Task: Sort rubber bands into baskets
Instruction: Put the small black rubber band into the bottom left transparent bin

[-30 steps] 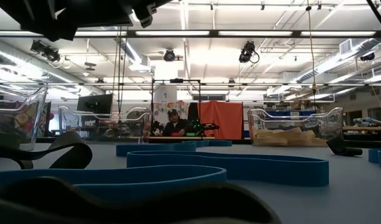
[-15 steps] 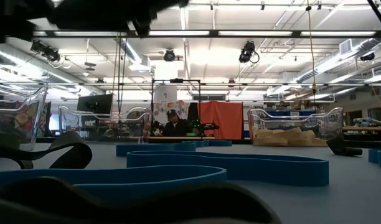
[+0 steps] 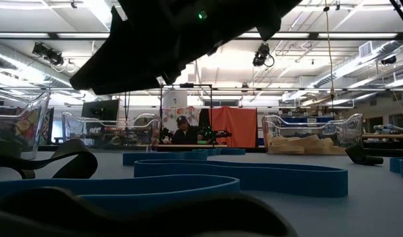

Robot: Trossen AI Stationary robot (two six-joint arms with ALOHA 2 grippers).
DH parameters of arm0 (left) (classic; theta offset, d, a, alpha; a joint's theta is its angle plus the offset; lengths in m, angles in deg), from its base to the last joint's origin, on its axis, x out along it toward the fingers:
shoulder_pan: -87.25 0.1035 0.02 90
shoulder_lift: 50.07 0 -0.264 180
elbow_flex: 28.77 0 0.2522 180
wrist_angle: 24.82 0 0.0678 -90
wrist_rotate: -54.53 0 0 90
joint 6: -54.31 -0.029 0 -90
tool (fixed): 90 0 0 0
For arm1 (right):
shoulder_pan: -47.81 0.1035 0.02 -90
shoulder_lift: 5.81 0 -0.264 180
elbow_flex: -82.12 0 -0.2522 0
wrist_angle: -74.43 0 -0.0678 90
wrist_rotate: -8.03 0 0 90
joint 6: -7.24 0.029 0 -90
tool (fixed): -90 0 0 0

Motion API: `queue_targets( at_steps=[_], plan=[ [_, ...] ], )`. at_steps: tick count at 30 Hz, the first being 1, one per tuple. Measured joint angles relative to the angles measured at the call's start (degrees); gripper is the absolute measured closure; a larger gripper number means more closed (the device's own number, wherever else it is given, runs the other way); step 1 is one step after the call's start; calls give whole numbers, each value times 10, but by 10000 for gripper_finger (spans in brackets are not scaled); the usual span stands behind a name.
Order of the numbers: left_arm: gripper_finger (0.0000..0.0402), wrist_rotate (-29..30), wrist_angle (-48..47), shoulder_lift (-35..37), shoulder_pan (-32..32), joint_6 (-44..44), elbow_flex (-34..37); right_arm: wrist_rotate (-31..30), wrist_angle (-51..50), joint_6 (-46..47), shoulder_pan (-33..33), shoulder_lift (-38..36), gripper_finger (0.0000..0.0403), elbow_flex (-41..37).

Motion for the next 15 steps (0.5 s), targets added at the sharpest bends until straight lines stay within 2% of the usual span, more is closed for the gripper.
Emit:
queue_targets(
  at_steps=[4,7,15],
  plan=[
    [389,18,3,0,-4,26,2,3,7,9,0,0,144,-6],
    [372,23,2,0,-5,45,11,14,4,9,0,0,144,-7],
    [253,20,5,0,-6,80,62,16,3,11,3,0,144,-7]
  ],
)
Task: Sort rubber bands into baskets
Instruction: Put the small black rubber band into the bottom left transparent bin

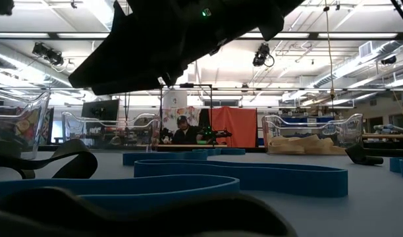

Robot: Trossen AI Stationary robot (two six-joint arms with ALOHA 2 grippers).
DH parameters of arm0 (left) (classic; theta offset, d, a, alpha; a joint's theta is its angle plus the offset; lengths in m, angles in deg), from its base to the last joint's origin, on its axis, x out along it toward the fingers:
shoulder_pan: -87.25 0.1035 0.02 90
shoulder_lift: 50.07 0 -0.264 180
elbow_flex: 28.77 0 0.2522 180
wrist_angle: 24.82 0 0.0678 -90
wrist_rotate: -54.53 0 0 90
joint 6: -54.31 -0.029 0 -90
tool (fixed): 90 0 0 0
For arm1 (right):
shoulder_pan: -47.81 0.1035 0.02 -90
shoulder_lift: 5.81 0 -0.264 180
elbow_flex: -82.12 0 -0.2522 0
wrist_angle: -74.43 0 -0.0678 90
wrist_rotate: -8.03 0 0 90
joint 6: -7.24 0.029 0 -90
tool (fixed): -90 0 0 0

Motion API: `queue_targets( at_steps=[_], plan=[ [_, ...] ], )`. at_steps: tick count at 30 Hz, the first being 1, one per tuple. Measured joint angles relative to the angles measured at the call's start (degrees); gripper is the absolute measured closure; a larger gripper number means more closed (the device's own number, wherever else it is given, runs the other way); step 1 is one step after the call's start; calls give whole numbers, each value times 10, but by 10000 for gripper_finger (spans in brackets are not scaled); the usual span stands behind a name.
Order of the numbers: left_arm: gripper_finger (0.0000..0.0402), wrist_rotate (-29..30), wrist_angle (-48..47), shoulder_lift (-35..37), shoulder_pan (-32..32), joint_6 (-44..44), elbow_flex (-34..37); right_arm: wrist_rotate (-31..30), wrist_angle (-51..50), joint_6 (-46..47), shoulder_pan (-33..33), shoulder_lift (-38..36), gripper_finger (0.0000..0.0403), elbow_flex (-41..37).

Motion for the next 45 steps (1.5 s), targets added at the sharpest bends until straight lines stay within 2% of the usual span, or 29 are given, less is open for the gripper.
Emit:
queue_targets(
  at_steps=[8,11,13,19,28,33,37,40,45],
  plan=[
    [159,1,33,0,0,16,20,5,-50,-1,0,0,143,0],
    [141,-2,42,0,0,17,15,75,-33,-29,0,0,147,0],
    [136,9,42,0,0,17,9,116,10,-40,0,15,152,2],
    [140,86,40,-1,0,11,-25,185,9,-55,0,76,156,3],
    [147,235,48,0,4,-49,-70,299,25,-48,-6,75,167,7],
    [147,286,122,0,9,-92,-70,295,33,-60,-3,75,178,7],
    [147,301,187,-7,21,-124,-70,260,48,-77,6,75,184,7],
    [147,301,211,-28,28,-142,-70,252,58,-73,8,75,190,7],
    [147,278,218,-77,42,-177,-70,171,33,-46,8,75,204,7]
  ],
)
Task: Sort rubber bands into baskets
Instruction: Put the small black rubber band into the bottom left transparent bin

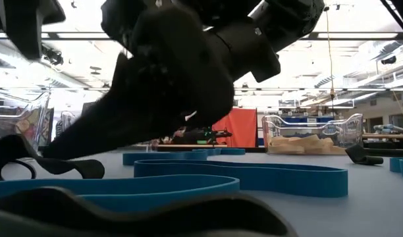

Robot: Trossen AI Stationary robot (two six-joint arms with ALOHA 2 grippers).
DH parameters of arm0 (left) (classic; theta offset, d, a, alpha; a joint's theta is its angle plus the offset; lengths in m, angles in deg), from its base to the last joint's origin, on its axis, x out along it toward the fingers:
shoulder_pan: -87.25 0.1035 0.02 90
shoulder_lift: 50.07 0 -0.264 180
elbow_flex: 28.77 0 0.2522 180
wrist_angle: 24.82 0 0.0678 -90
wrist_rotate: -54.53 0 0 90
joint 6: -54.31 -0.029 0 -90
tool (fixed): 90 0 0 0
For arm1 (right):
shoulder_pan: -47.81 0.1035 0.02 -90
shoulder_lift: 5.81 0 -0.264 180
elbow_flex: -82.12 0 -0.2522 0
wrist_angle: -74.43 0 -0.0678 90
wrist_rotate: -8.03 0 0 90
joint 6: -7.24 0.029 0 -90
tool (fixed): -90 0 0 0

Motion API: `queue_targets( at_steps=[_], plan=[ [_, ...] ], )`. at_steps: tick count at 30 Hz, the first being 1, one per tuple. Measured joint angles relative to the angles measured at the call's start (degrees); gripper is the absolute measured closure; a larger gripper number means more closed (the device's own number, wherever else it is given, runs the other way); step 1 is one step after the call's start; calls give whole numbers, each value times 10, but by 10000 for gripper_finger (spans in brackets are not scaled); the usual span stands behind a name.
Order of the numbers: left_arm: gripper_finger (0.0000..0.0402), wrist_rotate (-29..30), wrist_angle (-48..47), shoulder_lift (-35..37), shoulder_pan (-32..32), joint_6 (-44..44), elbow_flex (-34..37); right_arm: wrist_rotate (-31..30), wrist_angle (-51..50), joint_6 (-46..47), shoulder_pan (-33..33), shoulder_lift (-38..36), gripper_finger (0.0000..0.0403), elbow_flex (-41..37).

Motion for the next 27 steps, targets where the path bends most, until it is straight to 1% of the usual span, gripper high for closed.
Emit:
queue_targets(
  at_steps=[3,7,11,15,19,23,27],
  plan=[
    [147,-12,4,-27,8,-5,0,-14,-28,4,0,0,210,0],
    [147,-60,41,-64,17,-1,0,-29,-58,14,-1,0,212,0],
    [147,-96,65,-100,21,67,0,-35,-64,29,-1,0,211,1],
    [147,-115,81,-125,22,153,0,-37,-65,33,-1,0,210,1],
    [147,-141,92,-155,15,215,0,-38,-67,38,2,-1,212,1],
    [147,-162,80,-173,14,224,-3,-39,-68,36,3,-1,212,1],
    [151,-167,80,-174,14,225,-3,-38,-69,34,3,-1,212,1]
  ],
)
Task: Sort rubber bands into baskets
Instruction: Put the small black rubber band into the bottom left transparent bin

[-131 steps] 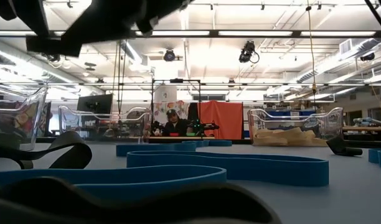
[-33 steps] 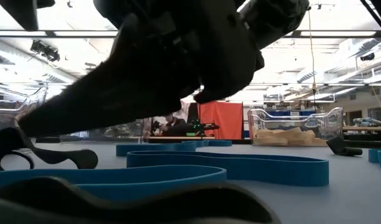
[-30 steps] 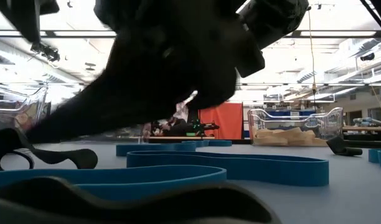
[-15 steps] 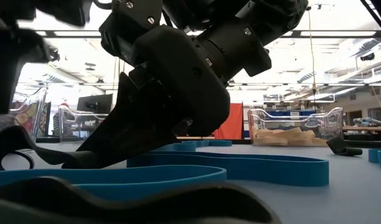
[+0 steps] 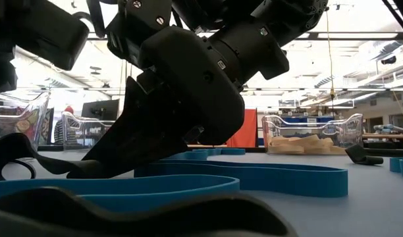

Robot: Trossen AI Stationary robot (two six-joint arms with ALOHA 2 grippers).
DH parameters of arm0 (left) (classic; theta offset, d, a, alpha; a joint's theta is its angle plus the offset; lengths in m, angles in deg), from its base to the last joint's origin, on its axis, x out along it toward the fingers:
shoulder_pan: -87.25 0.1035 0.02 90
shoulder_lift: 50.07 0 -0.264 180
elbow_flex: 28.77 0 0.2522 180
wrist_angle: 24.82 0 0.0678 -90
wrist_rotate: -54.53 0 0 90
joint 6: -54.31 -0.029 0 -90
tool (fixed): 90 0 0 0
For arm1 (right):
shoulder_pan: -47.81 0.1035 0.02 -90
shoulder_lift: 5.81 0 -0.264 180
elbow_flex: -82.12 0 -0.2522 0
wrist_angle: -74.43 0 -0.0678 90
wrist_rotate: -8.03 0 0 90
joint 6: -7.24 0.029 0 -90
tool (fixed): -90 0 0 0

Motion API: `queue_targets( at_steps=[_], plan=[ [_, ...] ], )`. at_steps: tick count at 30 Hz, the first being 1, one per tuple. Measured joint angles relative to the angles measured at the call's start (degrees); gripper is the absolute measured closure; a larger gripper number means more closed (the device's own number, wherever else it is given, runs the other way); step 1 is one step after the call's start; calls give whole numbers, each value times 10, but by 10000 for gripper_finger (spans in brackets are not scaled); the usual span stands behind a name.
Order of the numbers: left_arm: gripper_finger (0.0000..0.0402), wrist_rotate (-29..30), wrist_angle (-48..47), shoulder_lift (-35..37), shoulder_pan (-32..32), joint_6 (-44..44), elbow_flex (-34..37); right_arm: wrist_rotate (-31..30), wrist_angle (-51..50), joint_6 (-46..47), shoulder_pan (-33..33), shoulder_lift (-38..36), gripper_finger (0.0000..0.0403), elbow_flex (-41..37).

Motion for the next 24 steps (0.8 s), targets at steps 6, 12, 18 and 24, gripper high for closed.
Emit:
queue_targets(
  at_steps=[6,12,18,24],
  plan=[
    [219,-16,14,-1,0,4,-4,2,-1,-1,0,0,216,0],
    [321,-4,26,-1,0,-4,-5,5,-2,-1,0,0,216,0],
    [394,-2,31,-2,0,-23,-5,5,-3,-1,0,0,220,0],
    [392,-11,-6,-5,0,-34,-26,5,-3,-1,0,0,219,0]
  ],
)
